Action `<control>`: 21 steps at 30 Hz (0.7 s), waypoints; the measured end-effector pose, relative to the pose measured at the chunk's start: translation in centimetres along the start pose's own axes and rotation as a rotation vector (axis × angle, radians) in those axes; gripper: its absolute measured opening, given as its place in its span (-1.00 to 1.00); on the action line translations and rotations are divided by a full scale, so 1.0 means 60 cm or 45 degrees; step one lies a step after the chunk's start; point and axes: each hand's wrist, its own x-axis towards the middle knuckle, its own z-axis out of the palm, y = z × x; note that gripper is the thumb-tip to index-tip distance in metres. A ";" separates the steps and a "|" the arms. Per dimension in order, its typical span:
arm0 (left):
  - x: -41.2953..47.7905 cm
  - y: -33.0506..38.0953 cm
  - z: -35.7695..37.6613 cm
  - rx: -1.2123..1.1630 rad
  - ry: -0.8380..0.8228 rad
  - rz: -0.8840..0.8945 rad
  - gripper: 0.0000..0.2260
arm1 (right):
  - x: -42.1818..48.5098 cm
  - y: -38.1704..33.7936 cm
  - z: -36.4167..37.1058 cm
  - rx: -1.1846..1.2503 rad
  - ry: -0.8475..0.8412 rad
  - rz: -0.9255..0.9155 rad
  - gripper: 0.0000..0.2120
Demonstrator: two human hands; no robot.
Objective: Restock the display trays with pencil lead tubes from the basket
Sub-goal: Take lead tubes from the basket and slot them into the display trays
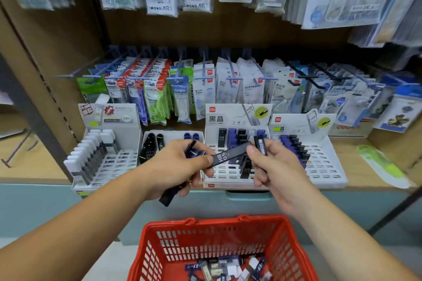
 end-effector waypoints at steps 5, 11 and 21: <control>0.003 0.000 -0.005 -0.079 0.065 0.045 -0.94 | -0.006 0.003 0.006 -0.081 0.081 0.037 -0.95; 0.006 0.005 -0.025 0.043 0.117 0.144 -0.93 | -0.017 0.000 0.035 -0.781 0.044 -0.250 -0.85; 0.007 -0.007 -0.031 -0.254 0.075 0.063 -0.84 | -0.014 -0.007 0.067 -0.530 -0.048 -0.247 -0.62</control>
